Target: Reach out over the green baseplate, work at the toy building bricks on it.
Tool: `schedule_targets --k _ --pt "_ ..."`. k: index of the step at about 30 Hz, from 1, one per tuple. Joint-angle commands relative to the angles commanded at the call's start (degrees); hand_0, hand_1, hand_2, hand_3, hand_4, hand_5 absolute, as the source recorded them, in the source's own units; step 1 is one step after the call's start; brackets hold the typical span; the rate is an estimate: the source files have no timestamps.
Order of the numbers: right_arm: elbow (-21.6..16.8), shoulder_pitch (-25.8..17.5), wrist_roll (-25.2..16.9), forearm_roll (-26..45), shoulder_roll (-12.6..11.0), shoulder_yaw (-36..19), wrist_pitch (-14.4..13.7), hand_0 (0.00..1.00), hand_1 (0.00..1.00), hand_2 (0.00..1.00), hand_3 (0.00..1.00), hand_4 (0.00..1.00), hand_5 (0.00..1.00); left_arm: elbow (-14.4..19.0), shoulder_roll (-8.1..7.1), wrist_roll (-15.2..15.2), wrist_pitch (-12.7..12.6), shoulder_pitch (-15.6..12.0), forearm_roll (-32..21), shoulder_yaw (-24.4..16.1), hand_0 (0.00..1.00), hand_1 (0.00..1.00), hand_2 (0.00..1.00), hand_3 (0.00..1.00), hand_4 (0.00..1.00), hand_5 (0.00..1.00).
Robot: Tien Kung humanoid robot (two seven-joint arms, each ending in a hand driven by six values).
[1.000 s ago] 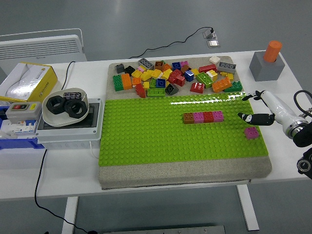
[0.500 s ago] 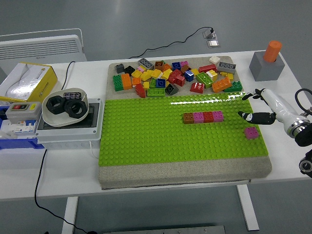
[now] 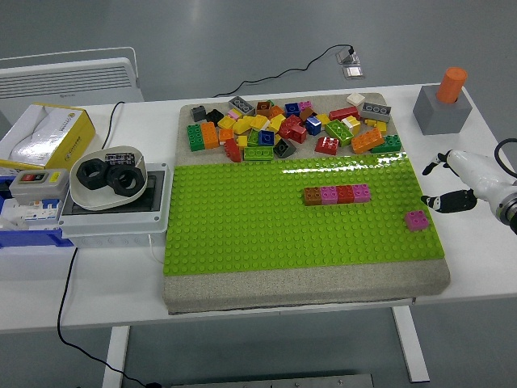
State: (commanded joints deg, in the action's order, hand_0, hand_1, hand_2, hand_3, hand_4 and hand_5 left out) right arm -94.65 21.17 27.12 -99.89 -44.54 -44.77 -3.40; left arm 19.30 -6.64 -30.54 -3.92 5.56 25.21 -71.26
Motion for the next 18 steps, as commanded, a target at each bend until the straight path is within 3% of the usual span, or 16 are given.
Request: schedule_targets --k 5,8,10,11,16,17,18 --pt "-1.3 0.5 1.5 -0.5 -0.6 1.9 1.3 0.874 0.829 0.845 0.666 0.707 0.115 0.0 0.07 0.0 0.1 -0.1 -0.2 0.1 0.64 0.627 0.774 0.998 0.998 0.998" --pt "-0.9 0.0 1.2 0.2 -0.1 1.6 0.5 0.874 0.829 0.845 0.666 0.707 0.115 0.0 0.09 0.0 0.1 -0.1 -0.4 0.2 0.64 0.627 0.774 0.998 0.998 0.998" --pt "0.1 -0.8 -1.1 2.4 0.6 0.9 -2.0 0.874 0.829 0.845 0.666 0.707 0.115 0.0 0.09 0.0 0.2 -0.1 -0.4 0.2 0.64 0.627 0.774 0.998 0.998 0.998" --pt "0.8 -1.2 -2.3 3.5 1.1 0.6 -3.2 0.801 0.778 0.814 0.67 0.696 0.24 0.0 0.1 0.0 0.2 -0.1 -0.4 0.2 0.641 0.625 0.773 0.998 0.998 0.998" --pt "5.1 -3.1 -10.7 12.4 4.9 -0.3 -11.3 0.801 0.778 0.814 0.67 0.696 0.24 0.0 0.09 -0.1 0.2 0.0 -0.1 0.1 0.641 0.625 0.773 0.998 0.998 0.998" --pt "5.5 -3.6 -12.7 14.4 5.6 -0.8 -13.1 0.662 0.618 0.7 0.654 0.706 0.211 0.0 0.09 -0.1 0.2 0.0 -0.2 0.1 0.641 0.625 0.772 0.998 0.998 0.998" --pt "5.7 -4.0 -14.4 16.0 6.2 -1.4 -14.6 0.662 0.618 0.7 0.654 0.706 0.211 0.0 0.1 -0.1 0.2 0.0 -0.2 0.1 0.641 0.625 0.772 0.998 0.998 0.998"
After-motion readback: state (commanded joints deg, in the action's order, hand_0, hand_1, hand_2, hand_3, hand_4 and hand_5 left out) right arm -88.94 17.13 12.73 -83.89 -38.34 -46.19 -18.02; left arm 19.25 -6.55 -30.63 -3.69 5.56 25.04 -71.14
